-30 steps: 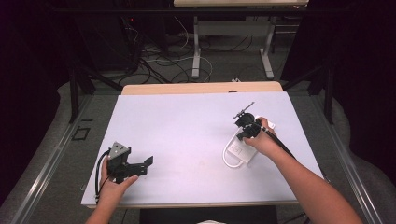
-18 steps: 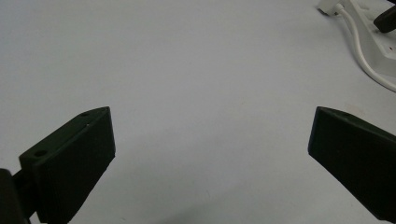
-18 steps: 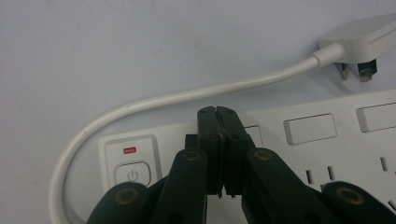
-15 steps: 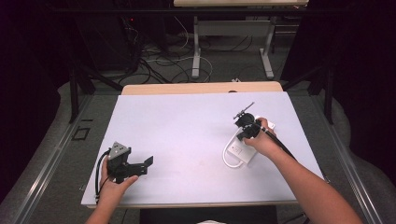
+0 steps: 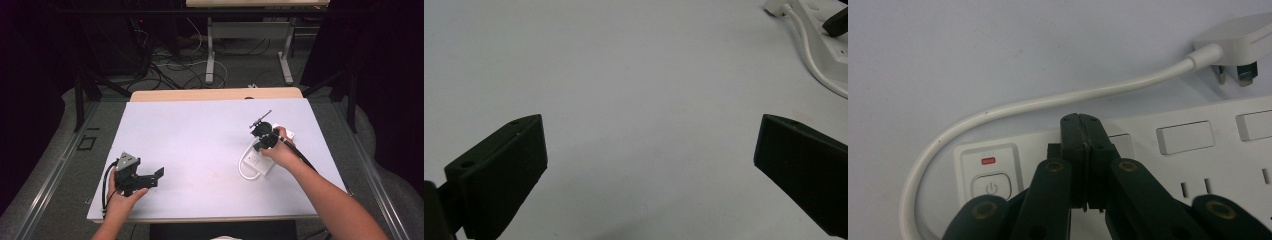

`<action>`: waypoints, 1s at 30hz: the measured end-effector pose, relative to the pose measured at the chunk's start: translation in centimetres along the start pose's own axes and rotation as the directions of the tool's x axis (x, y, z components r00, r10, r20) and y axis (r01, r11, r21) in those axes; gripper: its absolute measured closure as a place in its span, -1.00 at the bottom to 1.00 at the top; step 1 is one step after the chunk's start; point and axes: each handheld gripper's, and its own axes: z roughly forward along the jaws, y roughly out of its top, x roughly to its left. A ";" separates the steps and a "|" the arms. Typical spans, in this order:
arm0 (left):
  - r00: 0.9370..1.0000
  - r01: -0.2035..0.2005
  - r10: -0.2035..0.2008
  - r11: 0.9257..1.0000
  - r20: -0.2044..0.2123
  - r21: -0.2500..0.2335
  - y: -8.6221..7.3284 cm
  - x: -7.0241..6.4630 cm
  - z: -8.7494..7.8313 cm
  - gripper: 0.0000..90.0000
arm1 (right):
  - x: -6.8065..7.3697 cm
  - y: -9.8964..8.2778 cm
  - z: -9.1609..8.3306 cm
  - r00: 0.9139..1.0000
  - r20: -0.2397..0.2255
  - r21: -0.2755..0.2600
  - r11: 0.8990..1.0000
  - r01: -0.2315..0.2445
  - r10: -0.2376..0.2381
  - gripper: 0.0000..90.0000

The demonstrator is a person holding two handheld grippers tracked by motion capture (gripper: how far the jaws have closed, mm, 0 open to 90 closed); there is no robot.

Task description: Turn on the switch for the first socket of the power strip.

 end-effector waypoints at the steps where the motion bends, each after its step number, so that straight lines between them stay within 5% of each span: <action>1: 1.000 0.000 0.000 1.000 0.000 0.000 0.0 0.0 0.0 -0.99 | 0.0 0.0 0.0 1.000 0.000 0.003 1.000 0.001 -0.001 1.00; 5: 1.000 0.002 -0.002 1.000 0.000 0.000 0.0 0.0 0.0 -0.98 | 0.1 0.0 -0.1 0.999 -0.004 0.009 0.999 -0.032 0.032 0.99; 22: 1.000 0.002 -0.002 1.000 -0.001 -0.001 0.0 0.0 0.0 -0.99 | 0.1 0.3 -0.5 1.000 -0.005 0.001 1.000 -0.024 0.024 0.66; 30: 1.000 0.001 -0.001 1.000 -0.001 -0.001 0.0 0.0 0.0 -0.99 | -0.1 0.3 -0.7 0.998 -0.024 -0.034 0.997 -0.064 0.063 0.32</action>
